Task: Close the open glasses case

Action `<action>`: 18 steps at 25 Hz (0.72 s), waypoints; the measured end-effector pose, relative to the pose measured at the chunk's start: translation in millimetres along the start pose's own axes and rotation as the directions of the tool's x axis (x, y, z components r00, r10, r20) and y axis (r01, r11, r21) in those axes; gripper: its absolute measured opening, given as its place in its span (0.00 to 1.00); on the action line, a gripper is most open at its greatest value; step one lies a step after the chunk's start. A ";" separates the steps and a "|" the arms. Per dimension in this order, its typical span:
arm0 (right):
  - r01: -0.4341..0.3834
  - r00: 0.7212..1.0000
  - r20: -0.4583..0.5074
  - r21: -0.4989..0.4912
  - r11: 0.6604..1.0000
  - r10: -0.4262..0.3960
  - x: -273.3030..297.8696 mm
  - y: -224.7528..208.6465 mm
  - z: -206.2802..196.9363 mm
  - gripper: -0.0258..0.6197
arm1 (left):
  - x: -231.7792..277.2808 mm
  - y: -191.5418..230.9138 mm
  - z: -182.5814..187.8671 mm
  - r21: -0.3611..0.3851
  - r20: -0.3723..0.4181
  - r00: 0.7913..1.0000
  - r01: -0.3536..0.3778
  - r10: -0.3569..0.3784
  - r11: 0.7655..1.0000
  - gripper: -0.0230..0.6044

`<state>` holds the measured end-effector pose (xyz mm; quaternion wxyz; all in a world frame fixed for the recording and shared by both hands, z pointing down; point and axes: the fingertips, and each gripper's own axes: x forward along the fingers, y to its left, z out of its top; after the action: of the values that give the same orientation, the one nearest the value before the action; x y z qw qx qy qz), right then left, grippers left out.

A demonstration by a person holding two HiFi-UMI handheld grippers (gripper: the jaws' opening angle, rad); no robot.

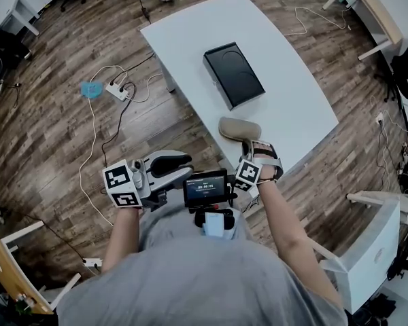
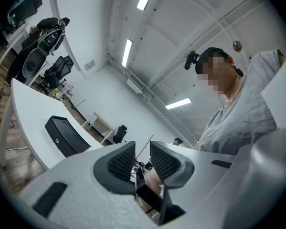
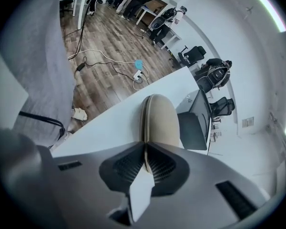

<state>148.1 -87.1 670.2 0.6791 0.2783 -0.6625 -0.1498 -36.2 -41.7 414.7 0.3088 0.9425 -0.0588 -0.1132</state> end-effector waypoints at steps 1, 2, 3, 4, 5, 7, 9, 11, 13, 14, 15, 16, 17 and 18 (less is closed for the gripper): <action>-0.004 1.000 -0.004 -0.001 1.000 0.004 1.1 1.9 0.3 0.09 | 0.2 -0.8 -0.2 0.001 0.000 1.000 0.003 -0.003 1.000 0.18; -0.007 1.000 -0.009 -0.002 1.000 0.007 2.2 3.6 0.1 0.09 | 0.4 -1.5 -0.7 0.001 0.000 1.000 0.005 -0.005 1.000 0.18; -0.011 1.000 -0.012 -0.001 1.000 0.011 3.1 4.6 0.1 0.09 | 0.6 -1.9 -1.1 0.001 -0.001 1.000 0.006 -0.006 1.000 0.18; -0.016 1.000 -0.013 0.002 1.000 0.016 4.0 4.8 0.3 0.09 | 0.6 -1.9 -1.4 0.001 -0.001 1.000 0.007 -0.007 1.000 0.18; -0.021 1.000 -0.014 0.005 1.000 0.021 4.7 4.7 0.8 0.09 | 0.4 -1.5 -1.5 0.000 -0.001 1.000 0.007 -0.007 1.000 0.18; -0.024 1.000 -0.016 0.007 1.000 0.024 5.1 4.3 1.4 0.09 | -0.6 -1.7 -1.7 0.001 0.000 1.000 0.006 -0.006 1.000 0.18; -0.022 1.000 -0.016 0.006 1.000 0.022 4.4 5.3 1.4 0.09 | -2.1 -3.4 -2.4 0.003 0.001 1.000 0.006 -0.006 1.000 0.18; -0.021 1.000 -0.013 0.006 1.000 0.021 4.2 5.6 1.4 0.09 | -2.4 -3.9 -1.7 0.005 0.003 1.000 0.006 -0.006 1.000 0.18; -0.021 1.000 -0.015 0.004 1.000 0.021 5.6 3.0 0.8 0.09 | -0.9 -1.4 1.0 0.005 0.003 1.000 0.006 -0.006 1.000 0.18; -0.021 1.000 -0.017 0.003 1.000 0.021 6.5 1.6 0.6 0.09 | 0.0 0.1 2.4 0.005 0.003 1.000 0.006 -0.006 1.000 0.18; -0.020 1.000 -0.018 0.003 1.000 0.020 7.0 0.6 0.7 0.09 | 0.6 0.9 3.4 0.005 0.003 1.000 0.007 -0.007 1.000 0.18; -0.018 1.000 -0.019 0.003 1.000 0.018 7.3 0.4 1.0 0.09 | 0.8 1.1 3.6 0.005 0.004 1.000 0.008 -0.008 1.000 0.18; -0.016 1.000 -0.020 0.003 1.000 0.016 7.2 0.6 1.3 0.09 | 0.8 0.8 3.3 0.005 0.004 1.000 0.009 -0.009 1.000 0.18; -0.014 1.000 -0.020 0.004 1.000 0.014 6.7 1.0 1.5 0.09 | 0.6 0.1 2.7 0.005 0.004 1.000 0.010 -0.010 1.000 0.18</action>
<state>147.0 -90.4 676.2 0.6862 0.2764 -0.6579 -0.1408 -36.3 -43.3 412.6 0.3059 0.9433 -0.0547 -0.1164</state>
